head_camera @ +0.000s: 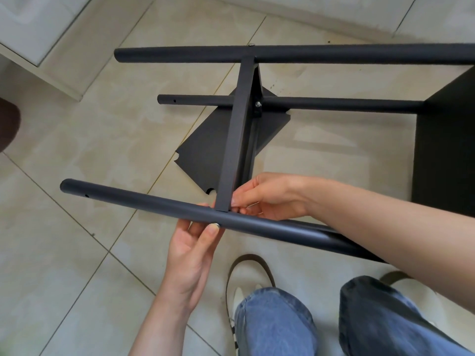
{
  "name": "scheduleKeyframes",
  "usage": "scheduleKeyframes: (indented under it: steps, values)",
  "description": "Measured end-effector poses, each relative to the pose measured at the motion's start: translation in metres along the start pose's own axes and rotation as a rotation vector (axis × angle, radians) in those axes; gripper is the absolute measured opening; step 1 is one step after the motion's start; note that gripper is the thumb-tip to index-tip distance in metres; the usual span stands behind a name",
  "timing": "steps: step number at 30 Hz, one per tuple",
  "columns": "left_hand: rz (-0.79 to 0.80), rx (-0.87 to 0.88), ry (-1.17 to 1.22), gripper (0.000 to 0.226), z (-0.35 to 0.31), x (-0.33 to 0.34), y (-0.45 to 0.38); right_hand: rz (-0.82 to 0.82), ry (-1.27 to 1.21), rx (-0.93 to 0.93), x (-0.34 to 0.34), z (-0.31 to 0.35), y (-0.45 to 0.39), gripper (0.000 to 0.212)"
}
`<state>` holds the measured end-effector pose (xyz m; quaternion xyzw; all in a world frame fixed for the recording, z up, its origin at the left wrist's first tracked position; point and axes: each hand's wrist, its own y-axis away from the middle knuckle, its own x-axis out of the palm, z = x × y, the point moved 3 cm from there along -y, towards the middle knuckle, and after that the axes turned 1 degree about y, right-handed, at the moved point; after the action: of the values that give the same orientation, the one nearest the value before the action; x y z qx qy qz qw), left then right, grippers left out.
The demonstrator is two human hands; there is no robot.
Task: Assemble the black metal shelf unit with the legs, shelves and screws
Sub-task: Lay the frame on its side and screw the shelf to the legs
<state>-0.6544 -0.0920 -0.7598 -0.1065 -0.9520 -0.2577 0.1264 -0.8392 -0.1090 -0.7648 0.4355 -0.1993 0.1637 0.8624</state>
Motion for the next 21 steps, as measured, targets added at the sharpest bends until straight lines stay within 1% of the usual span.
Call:
scheduleKeyframes:
  steps: [3, 5, 12, 14, 17, 18, 21]
  values:
    - [0.004, -0.002, -0.006, 0.057, 0.0007, -0.0004, -0.0001, 0.004, 0.041, 0.037, -0.0005, -0.0029, -0.0015, 0.029]
    - [0.008, -0.006, -0.008, 0.058, 0.0008, -0.0006, -0.0006, 0.005, 0.056, 0.046, -0.0006, -0.0039, -0.0024, 0.031]
    - [0.03, 0.0, -0.024, 0.053, -0.0028, 0.0011, -0.0012, 0.058, 0.022, 0.047, -0.0034, -0.0056, -0.003, 0.011]
    - [0.038, 0.001, -0.017, 0.053, -0.0026, 0.0017, -0.0009, 0.056, 0.041, 0.06, -0.0037, -0.0055, -0.0034, 0.014]
    - [0.047, 0.003, -0.01, 0.05, -0.0028, 0.0031, -0.0004, 0.04, 0.082, 0.072, -0.0024, -0.0038, -0.0036, 0.03]
    - [0.051, 0.004, -0.008, 0.05, -0.0032, 0.0033, -0.0003, 0.029, 0.098, 0.078, -0.0011, -0.0032, -0.004, 0.032]
    - [0.05, 0.009, -0.008, 0.051, -0.0032, 0.0017, -0.0003, -0.005, 0.15, 0.093, 0.0031, -0.0026, -0.0063, 0.026]
